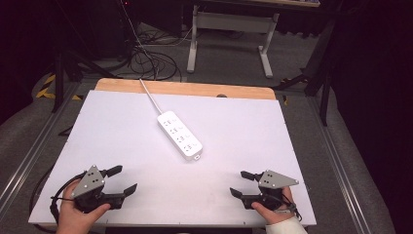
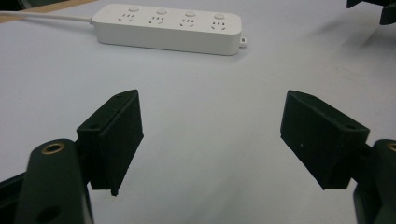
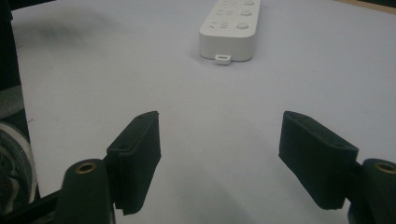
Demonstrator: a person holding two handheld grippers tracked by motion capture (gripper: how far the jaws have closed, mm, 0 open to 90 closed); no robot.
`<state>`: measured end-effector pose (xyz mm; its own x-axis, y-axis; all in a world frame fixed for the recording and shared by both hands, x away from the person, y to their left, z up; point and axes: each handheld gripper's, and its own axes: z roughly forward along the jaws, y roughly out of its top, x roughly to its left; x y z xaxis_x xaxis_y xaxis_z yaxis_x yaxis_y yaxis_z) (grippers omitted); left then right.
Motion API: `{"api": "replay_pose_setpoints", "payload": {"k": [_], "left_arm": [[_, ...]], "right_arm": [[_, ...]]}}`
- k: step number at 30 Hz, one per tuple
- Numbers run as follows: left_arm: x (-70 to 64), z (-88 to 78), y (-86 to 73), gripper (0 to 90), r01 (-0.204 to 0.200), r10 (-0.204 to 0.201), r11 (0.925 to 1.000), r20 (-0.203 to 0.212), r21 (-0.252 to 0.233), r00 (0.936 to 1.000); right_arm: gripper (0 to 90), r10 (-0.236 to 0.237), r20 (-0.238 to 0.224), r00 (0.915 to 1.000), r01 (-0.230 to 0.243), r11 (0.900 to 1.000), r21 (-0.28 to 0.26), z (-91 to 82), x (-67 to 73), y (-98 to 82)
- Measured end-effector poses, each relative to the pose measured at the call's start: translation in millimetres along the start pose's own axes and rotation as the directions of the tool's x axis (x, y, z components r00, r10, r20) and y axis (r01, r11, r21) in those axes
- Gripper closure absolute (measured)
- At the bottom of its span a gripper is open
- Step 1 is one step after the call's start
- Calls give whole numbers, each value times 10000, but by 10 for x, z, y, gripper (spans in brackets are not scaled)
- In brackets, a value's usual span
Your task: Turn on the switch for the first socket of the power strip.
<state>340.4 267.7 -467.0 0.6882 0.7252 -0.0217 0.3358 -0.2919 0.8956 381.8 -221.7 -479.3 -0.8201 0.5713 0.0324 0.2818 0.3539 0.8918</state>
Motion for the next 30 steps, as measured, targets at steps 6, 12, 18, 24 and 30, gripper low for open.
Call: {"api": "replay_pose_setpoints", "payload": {"k": [6,12,18,24,30], "left_arm": [[31,-14,-2,224,324,-323,9994,116,-89,9994],[12,-2,10,231,-161,162,9999,-89,16,9998],[12,-8,33,270,-59,58,10000,120,50,9999],[45,-15,82,272,189,-190,9997,97,128,9998],[79,3,158,266,292,-298,9989,152,365,9994]], "right_arm": [[306,-82,42,10000,82,10000,-43,-5,6,4],[307,-145,56,9999,146,9999,-52,-4,3,4],[310,-182,84,9998,183,9998,-94,-6,9,4],[310,-224,82,9997,225,9997,-49,8,14,3],[310,-242,84,9997,241,9997,70,15,19,-15]]}}
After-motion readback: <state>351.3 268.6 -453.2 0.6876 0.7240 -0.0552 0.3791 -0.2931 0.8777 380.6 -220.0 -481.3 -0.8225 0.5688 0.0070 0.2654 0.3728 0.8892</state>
